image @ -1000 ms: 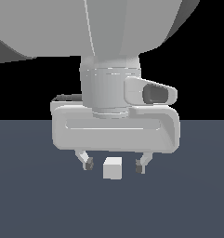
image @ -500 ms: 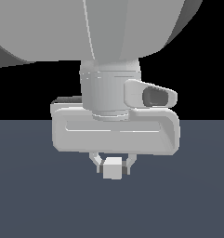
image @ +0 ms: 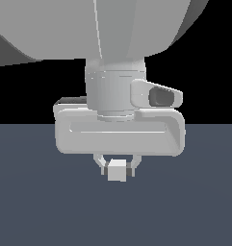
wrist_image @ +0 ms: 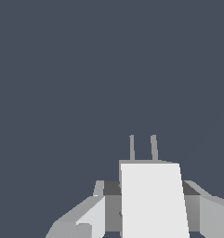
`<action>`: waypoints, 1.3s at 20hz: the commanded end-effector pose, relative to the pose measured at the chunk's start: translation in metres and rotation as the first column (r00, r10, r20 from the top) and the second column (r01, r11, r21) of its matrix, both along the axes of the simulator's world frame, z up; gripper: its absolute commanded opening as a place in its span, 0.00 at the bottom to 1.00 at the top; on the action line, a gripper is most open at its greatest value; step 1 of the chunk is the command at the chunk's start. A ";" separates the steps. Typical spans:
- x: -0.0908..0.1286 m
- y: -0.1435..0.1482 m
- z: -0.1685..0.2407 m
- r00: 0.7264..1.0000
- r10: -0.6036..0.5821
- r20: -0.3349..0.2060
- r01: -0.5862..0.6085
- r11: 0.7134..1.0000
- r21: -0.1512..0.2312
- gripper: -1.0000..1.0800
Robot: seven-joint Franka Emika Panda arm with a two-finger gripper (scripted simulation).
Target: Plug the charger into the wall socket.
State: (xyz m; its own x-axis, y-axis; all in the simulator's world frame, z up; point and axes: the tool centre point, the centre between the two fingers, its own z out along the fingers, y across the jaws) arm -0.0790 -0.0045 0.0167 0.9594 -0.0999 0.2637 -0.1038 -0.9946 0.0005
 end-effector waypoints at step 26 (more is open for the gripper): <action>0.075 0.000 0.082 0.925 0.380 0.002 -0.380 0.925 0.000 0.00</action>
State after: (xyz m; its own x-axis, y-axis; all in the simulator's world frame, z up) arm -0.0067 -0.0052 0.0963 0.9285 0.2593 0.2659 0.2687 -0.9632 0.0009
